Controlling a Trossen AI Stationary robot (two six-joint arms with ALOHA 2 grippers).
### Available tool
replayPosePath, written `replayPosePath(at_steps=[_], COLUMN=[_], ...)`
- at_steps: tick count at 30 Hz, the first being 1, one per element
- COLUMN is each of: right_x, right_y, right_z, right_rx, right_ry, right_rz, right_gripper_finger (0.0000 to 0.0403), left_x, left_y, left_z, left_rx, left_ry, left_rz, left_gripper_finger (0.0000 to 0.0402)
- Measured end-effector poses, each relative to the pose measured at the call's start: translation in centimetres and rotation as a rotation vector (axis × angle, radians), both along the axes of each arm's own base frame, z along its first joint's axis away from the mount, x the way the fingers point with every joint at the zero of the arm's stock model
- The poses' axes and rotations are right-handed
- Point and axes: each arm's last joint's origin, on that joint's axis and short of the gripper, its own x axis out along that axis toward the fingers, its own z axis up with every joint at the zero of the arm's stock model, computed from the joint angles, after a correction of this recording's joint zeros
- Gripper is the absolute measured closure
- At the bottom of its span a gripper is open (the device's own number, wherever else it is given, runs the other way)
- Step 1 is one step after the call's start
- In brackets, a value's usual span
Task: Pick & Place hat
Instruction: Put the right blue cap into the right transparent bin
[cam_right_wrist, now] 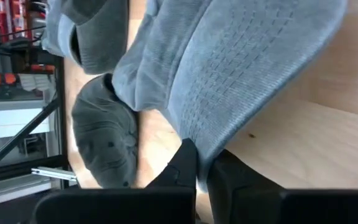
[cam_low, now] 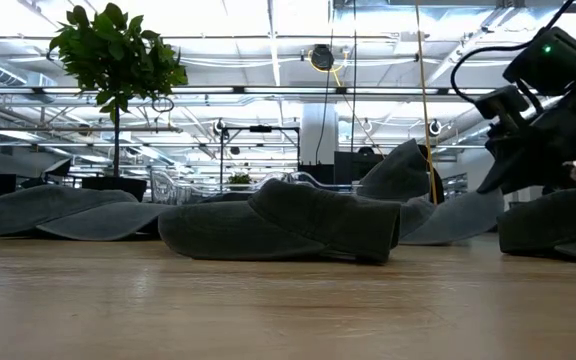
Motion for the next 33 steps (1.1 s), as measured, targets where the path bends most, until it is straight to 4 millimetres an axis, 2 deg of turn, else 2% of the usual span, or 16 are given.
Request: replayPosePath(at_steps=[4, 9, 20, 33], right_x=[0.3, 0.6, 0.6, 0.5], right_y=[-0.1, -0.2, -0.2, 0.1], right_z=[0.5, 3.4, 12.0, 22.3], right_rx=[-0.002, -0.049, -0.236, -0.463], right_ry=[-0.047, -0.086, -0.168, -0.371], right_rz=[-0.008, 0.012, 0.099, 0.285], right_gripper_finger=[0.0401, 0.0402, 0.0403, 0.0403], left_x=[0.0, 0.0, -0.5, -0.1], left_y=[0.0, 0.2, 2.2, 3.7], left_z=[0.0, 0.5, 1.6, 2.0], left_rx=[0.000, -0.035, -0.234, -0.323], left_ry=[0.000, -0.045, -0.105, -0.138], left_rz=[0.001, 0.007, 0.069, 0.072], left_gripper_finger=[0.0176, 0.0176, 0.0176, 0.0176])
